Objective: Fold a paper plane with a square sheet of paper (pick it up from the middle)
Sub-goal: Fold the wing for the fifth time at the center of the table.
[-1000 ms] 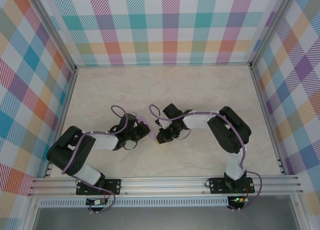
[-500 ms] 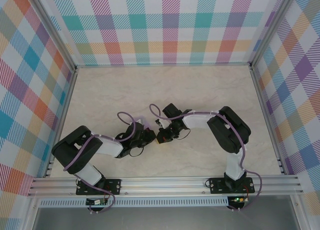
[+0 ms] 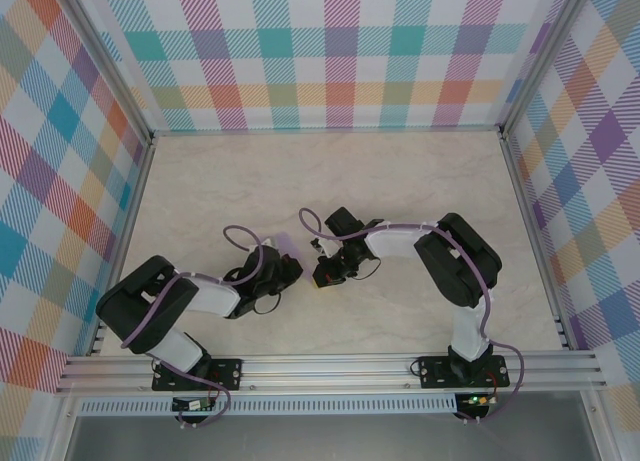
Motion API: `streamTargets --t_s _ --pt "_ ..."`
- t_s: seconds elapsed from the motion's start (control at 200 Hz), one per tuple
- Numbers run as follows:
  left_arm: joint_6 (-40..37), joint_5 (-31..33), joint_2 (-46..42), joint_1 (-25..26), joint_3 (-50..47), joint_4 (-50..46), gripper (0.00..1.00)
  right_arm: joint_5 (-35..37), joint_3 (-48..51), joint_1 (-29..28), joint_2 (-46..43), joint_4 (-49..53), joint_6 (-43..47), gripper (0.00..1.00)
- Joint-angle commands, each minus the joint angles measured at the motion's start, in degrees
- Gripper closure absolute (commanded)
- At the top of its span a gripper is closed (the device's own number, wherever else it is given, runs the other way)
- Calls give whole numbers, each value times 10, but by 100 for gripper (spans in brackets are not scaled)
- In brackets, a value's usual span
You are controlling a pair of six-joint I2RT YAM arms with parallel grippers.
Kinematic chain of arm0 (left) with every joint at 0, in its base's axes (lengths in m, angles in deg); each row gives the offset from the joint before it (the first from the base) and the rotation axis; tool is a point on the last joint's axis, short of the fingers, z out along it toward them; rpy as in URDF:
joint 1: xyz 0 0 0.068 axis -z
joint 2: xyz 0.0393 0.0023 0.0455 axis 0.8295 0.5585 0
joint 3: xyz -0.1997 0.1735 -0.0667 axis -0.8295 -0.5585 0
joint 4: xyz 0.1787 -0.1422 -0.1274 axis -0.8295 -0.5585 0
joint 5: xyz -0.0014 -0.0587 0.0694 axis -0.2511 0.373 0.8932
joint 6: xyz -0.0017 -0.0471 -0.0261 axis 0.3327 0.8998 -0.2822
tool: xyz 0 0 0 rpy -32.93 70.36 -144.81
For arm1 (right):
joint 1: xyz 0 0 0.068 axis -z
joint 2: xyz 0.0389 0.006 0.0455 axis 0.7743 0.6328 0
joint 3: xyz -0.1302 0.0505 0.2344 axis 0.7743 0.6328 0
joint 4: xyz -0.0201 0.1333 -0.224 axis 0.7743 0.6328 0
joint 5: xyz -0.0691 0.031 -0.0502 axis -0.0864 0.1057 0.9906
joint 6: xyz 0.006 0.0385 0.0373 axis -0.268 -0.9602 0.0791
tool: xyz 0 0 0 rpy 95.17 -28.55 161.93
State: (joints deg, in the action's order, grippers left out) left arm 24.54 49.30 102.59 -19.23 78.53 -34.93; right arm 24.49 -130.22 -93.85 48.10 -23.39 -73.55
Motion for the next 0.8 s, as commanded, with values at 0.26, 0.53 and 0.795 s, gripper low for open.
streamTargets --t_s 0.26,0.53,0.795 --pt "-62 -13 -23 -127 -11 -63 97 80 30 -1 37 50 6 100" --pt "-108 -46 -70 -201 10 -133 97 78 31 -1 31 49 4 100" --pt "-144 -41 -190 -219 64 -298 95 43 12 -1 -9 27 -21 100"
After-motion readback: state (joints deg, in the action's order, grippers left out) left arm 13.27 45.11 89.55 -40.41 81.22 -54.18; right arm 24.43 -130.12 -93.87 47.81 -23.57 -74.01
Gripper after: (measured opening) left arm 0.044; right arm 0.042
